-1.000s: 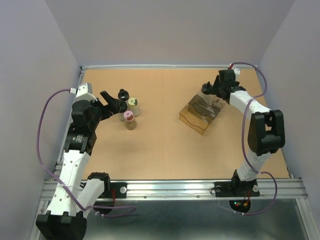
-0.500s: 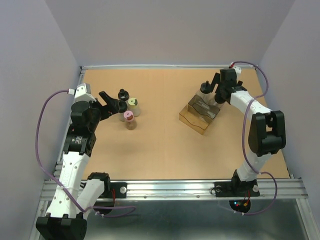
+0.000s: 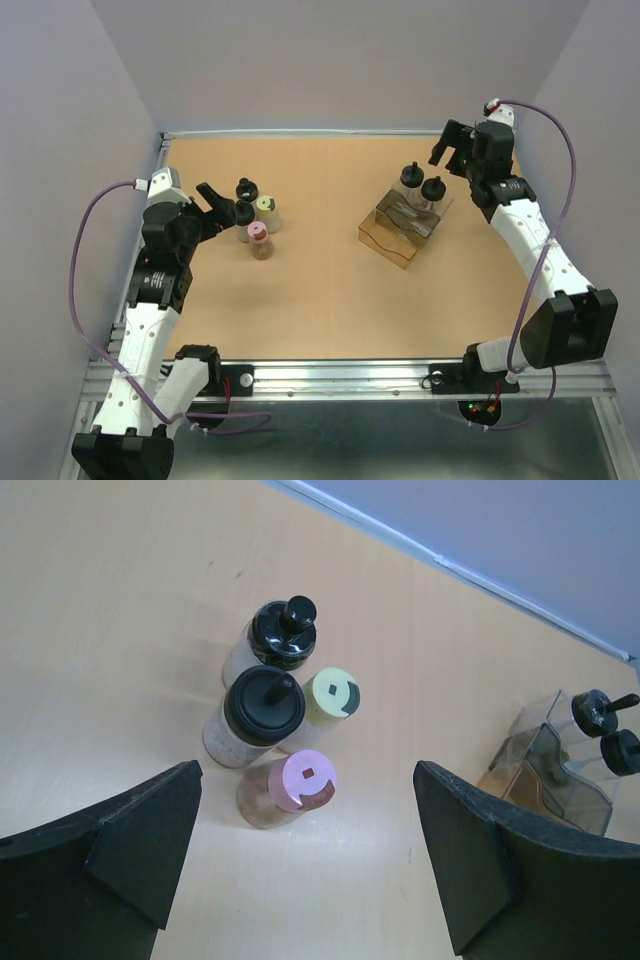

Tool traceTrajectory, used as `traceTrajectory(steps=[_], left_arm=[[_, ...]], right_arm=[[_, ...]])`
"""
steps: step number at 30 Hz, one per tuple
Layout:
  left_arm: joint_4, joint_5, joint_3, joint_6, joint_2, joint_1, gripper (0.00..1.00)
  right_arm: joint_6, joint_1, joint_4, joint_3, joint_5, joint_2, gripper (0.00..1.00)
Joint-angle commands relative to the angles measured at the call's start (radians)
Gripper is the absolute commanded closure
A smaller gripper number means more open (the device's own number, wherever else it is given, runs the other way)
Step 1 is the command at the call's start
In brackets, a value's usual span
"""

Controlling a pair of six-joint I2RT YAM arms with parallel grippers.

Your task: Organize the condiment bottles

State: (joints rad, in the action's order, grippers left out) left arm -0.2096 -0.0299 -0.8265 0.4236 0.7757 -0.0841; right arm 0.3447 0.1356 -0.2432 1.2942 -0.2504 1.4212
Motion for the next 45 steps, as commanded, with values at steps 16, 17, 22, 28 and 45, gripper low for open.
traceTrajectory(steps=[16, 17, 22, 28, 45], left_arm=[[-0.019, 0.087, -0.025, 0.007, -0.067, -0.005, 0.01], [-0.023, 0.093, -0.025, 0.009, -0.073, -0.003, 0.01], [-0.037, 0.11, -0.028, 0.01, -0.092, -0.005, 0.01], [-0.053, 0.123, -0.031, 0.012, -0.107, -0.005, 0.01], [-0.082, 0.127, -0.019, -0.013, -0.127, -0.005, 0.01]], right_arm=[[-0.207, 0.697, 0.011, 0.111, 0.297, 0.296, 0.0], [-0.201, 0.714, 0.015, 0.125, 0.278, 0.324, 0.0], [-0.187, 0.794, 0.064, 0.218, 0.255, 0.453, 0.0], [-0.179, 0.831, 0.108, 0.379, 0.207, 0.614, 0.0], [-0.116, 0.834, 0.091, 0.614, 0.192, 0.846, 0.42]])
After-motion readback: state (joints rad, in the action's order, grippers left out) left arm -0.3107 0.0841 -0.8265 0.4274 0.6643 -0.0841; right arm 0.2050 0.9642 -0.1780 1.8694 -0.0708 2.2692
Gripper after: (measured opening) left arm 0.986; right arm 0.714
